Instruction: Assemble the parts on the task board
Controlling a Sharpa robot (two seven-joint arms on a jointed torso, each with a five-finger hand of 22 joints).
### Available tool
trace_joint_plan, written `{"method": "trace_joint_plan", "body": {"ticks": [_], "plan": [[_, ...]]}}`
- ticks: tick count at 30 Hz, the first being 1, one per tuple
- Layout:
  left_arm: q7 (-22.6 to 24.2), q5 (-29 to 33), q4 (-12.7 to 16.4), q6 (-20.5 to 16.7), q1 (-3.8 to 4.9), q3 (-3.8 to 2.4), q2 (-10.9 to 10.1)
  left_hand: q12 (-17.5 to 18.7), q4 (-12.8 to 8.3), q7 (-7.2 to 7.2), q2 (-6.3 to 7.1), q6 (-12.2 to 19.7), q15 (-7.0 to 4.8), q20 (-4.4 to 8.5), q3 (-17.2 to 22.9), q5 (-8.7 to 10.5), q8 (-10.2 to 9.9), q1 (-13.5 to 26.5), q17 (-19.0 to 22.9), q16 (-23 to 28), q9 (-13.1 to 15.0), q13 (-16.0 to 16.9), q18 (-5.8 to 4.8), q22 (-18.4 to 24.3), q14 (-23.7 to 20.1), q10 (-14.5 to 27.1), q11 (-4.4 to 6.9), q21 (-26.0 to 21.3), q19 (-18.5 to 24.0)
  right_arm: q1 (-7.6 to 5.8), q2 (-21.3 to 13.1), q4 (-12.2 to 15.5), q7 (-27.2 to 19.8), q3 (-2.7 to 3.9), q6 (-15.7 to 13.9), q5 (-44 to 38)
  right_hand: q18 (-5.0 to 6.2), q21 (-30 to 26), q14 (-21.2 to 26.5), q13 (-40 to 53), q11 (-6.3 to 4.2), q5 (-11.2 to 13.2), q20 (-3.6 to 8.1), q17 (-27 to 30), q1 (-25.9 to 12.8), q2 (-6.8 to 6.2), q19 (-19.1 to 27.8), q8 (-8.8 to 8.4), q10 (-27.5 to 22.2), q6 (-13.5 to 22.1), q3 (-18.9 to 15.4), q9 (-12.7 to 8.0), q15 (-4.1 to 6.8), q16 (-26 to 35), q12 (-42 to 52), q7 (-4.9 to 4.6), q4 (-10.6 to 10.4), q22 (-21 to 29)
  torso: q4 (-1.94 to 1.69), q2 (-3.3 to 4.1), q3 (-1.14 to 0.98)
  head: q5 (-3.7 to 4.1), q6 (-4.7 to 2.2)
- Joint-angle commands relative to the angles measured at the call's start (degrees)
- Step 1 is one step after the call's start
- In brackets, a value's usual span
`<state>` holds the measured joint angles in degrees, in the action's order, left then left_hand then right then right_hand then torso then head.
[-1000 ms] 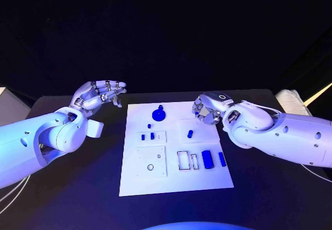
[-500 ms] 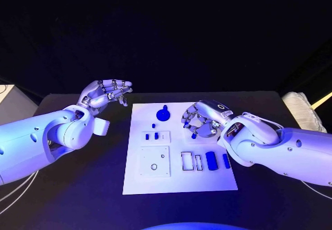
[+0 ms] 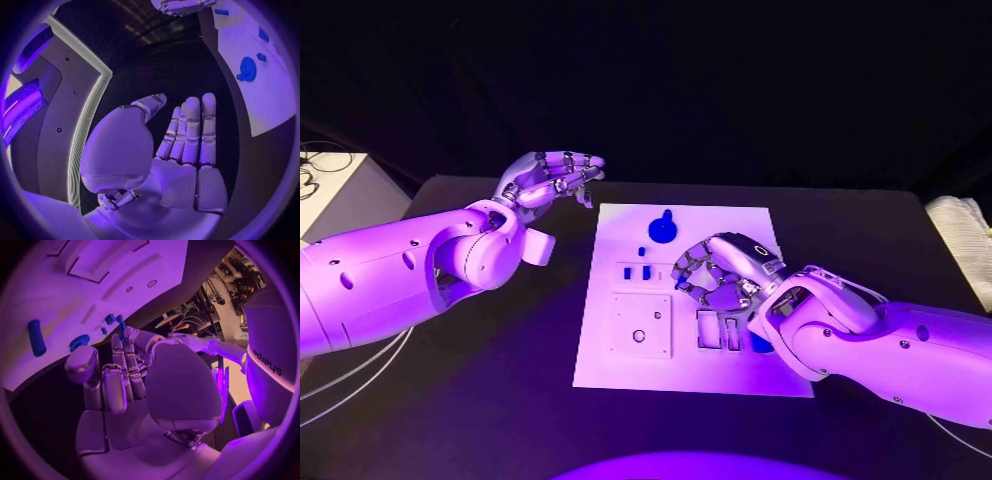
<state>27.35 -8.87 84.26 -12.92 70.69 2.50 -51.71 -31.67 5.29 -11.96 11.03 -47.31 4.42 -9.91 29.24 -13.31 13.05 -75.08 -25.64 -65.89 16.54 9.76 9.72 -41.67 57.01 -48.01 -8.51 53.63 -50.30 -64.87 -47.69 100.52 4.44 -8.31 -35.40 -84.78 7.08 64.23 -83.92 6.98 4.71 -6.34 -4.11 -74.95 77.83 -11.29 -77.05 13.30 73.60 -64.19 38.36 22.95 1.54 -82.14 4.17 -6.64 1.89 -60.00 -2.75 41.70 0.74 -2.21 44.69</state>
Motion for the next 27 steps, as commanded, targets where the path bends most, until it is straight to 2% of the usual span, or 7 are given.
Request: {"method": "trace_joint_plan", "body": {"ticks": [1, 4, 7, 13, 17, 27], "plan": [[0.1, 0.4, 0.3, 0.0, 0.02, -0.05, 0.2, -0.4, 0.1, -0.21, 0.0, 0.3, -0.07, 0.01, -0.3, 0.39, 0.3, -0.4, 0.1, 0.2, 0.1, 0.0, 0.87, 0.1, -0.3, 0.4, 0.02, -0.4, -0.4, 1.0, 1.0, -0.8, -1.9, -0.09, -1.1, -2.7, -0.82, 0.3, -3.8, 0.2, -1.95, -0.2, 0.16, -2.9, 1.1, 1.56, 0.0, 0.13, 2.3, -0.1, 0.0, 0.1, 0.22, -0.2, 0.0, -0.25, 0.4, -0.1, 0.08, 0.04, 0.02, -1.21, 0.58], [0.0, 0.4, 0.4, 0.0, 0.02, -0.05, 0.2, -0.4, 0.1, -0.21, 0.0, 0.3, -0.07, 0.01, -0.3, 0.39, 0.3, -0.4, 0.1, 0.2, 0.1, 0.0, 0.87, 0.1, -0.3, 0.4, 0.02, -0.4, -0.4, 2.1, 2.3, -1.7, -1.0, -0.18, -0.5, -4.6, -0.84, 0.4, -3.8, 0.2, -1.94, -0.3, 0.15, -3.1, 1.1, 1.58, 0.0, 0.13, 2.3, -0.1, 0.0, 0.1, 0.21, -0.3, 0.0, -0.27, 0.5, -0.2, 0.12, 0.02, -0.02, -1.69, 0.85], [-0.1, 0.4, 0.5, 0.1, 0.02, -0.04, 0.4, -0.4, 0.1, -0.21, 0.0, 0.3, -0.07, 0.01, -0.4, 0.4, 0.3, -0.4, 0.1, 0.2, 0.1, 0.0, 0.86, 0.1, -0.3, 0.4, 0.02, -0.4, -0.4, 2.98, 3.6, -2.6, 0.4, -0.27, 0.1, -6.5, -0.84, 0.4, -3.8, 0.3, -1.93, -0.2, 0.15, -3.1, 1.1, 1.58, 0.0, 0.13, 2.4, -0.1, 0.0, 0.1, 0.2, -0.3, 0.0, -0.28, 0.5, -0.2, 0.06, 0.02, -0.04, -1.83, 0.94], [-0.2, 0.4, 0.6, 0.3, 0.03, -0.04, 0.5, -0.4, 0.1, -0.21, 0.0, 0.3, -0.06, 0.01, -0.4, 0.4, 0.3, -0.4, 0.1, 0.2, 0.1, 0.0, 0.86, 0.1, -0.3, 0.5, 0.01, -0.4, -0.4, 4.01, 5.2, -3.5, 3.2, -0.33, -0.3, -8.9, -0.81, 0.3, -3.8, 0.3, -1.93, -0.2, 0.14, -3.0, 1.1, 1.57, 0.0, 0.14, 2.4, -0.1, 0.0, 0.1, 0.2, -0.2, 0.0, -0.29, 0.5, -0.1, -0.04, 0.0, 0.0, -2.06, 1.17], [-0.3, 0.4, 0.6, 0.3, 0.03, -0.04, 0.5, -0.4, 0.1, -0.21, 0.0, 0.3, -0.06, 0.01, -0.4, 0.4, 0.3, -0.4, 0.1, 0.2, 0.1, 0.0, 0.86, 0.1, -0.3, 0.5, 0.01, -0.4, -0.4, 4.4, 5.8, -3.9, 4.3, -0.35, -0.6, -9.8, -0.81, 0.3, -3.8, 0.3, -1.93, -0.2, 0.14, -3.0, 1.1, 1.56, 0.0, 0.14, 2.4, -0.1, 0.0, 0.2, 0.19, -0.2, 0.0, -0.3, 0.5, -0.1, -0.07, -0.01, -0.06, -2.21, 1.37], [-0.4, 0.4, 0.6, 0.4, 0.03, -0.04, 0.4, -0.4, 0.1, -0.21, 0.0, 0.3, -0.06, 0.01, -0.4, 0.4, 0.3, -0.4, 0.1, 0.2, 0.1, 0.0, 0.86, 0.1, -0.3, 0.5, 0.01, -0.4, -0.4, 4.84, 6.3, -4.0, 4.5, -0.43, 0.4, -10.4, -0.81, 0.3, -3.8, 0.3, -1.93, -0.2, 0.14, -3.0, 1.1, 1.56, 0.0, 0.14, 2.4, -0.1, 0.0, 0.2, 0.19, -0.2, 0.0, -0.3, 0.5, -0.1, 0.02, 0.03, -0.03, -2.63, 1.85]]}}
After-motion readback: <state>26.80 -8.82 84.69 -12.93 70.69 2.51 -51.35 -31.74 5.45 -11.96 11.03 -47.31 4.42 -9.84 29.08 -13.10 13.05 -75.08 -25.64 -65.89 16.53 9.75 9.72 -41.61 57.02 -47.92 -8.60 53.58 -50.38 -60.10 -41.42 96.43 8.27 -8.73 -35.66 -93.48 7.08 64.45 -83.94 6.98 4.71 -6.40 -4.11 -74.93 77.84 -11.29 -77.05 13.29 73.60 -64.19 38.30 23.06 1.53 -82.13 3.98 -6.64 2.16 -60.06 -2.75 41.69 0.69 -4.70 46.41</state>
